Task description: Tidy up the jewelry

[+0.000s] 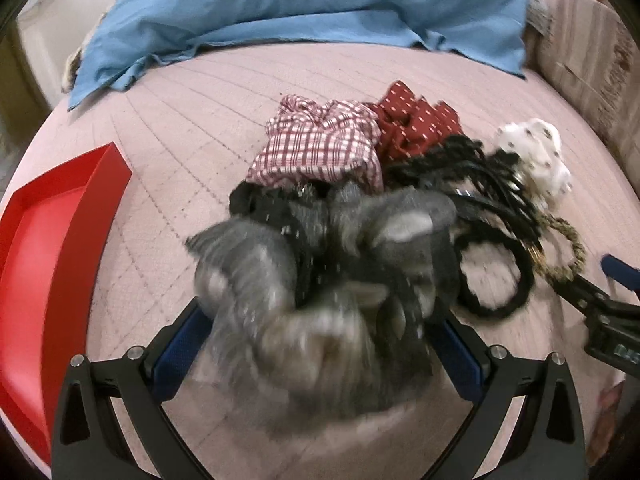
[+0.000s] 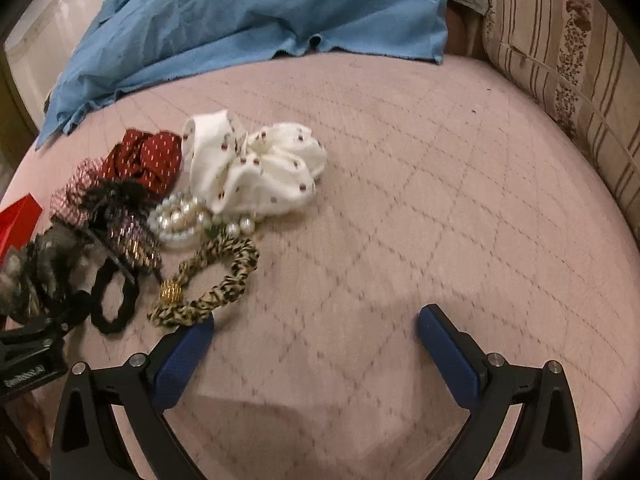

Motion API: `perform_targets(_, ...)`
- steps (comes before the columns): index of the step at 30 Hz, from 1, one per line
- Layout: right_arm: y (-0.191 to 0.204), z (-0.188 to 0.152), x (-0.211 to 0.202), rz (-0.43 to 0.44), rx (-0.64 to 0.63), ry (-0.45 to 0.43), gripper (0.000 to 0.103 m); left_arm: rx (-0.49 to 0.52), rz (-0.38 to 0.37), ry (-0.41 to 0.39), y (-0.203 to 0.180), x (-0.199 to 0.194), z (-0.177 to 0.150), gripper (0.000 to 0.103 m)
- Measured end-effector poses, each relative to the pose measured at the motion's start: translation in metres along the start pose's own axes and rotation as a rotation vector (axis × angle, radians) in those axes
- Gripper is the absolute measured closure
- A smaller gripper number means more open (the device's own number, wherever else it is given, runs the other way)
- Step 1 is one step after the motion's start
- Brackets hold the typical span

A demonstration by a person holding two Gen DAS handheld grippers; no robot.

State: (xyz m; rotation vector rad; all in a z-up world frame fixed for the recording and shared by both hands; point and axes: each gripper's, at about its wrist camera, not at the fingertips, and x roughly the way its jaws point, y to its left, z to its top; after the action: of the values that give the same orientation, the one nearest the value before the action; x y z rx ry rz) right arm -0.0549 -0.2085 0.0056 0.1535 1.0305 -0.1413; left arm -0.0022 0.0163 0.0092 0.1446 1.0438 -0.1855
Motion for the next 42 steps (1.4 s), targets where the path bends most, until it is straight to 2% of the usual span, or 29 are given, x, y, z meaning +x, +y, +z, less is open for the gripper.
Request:
perform_targets(4, 0.007, -0.011, -0.01, -0.037, -0.016, 0.004, 0.0, -0.021, -0.027, -0.026, 0.004, -0.028, -0.016, 0.007)
perform_targets(8, 0.008, -0.015, -0.022, -0.055, -0.003, 0.012, 0.0, -0.029, -0.029, -0.121, 0.01, -0.07, -0.032, 0.007)
perform_targets(14, 0.012, -0.03, -0.062, -0.052, 0.023, -0.074, 0.0, -0.051, -0.007, -0.227, 0.023, -0.124, -0.049, 0.007)
perform_targets(18, 0.019, -0.039, -0.103, -0.051, 0.026, -0.197, 0.0, -0.07, -0.019, -0.28, 0.03, -0.149, -0.055, 0.007)
perform_targets(23, 0.03, -0.037, -0.168, -0.047, 0.025, -0.421, 0.0, -0.094, -0.018, -0.356, 0.034, -0.177, -0.061, 0.007)
perform_targets(25, 0.033, -0.037, -0.195, -0.074, 0.035, -0.515, 0.0, -0.104, -0.011, -0.394, 0.037, -0.192, -0.064, 0.007)
perform_targets(28, 0.037, -0.034, -0.221, -0.138, 0.042, -0.602, 0.0, -0.116, 0.01, -0.463, 0.04, -0.211, -0.07, 0.007)
perform_targets(31, 0.041, -0.034, -0.235, -0.178, 0.036, -0.624, 0.0, -0.138, 0.028, -0.505, 0.046, -0.223, -0.074, 0.007)
perform_targets(34, 0.043, -0.032, -0.24, -0.137, 0.027, -0.621, 0.0, -0.137, 0.035, -0.501, 0.049, -0.229, -0.074, 0.007)
perform_targets(39, 0.046, -0.044, -0.247, -0.107, 0.028, -0.672, 0.0, -0.115, 0.076, -0.509, 0.05, -0.238, -0.076, 0.007)
perform_targets(42, 0.05, -0.041, -0.237, -0.079, 0.011, -0.592, 0.0, -0.117, 0.064, -0.513, 0.051, -0.243, -0.08, 0.007)
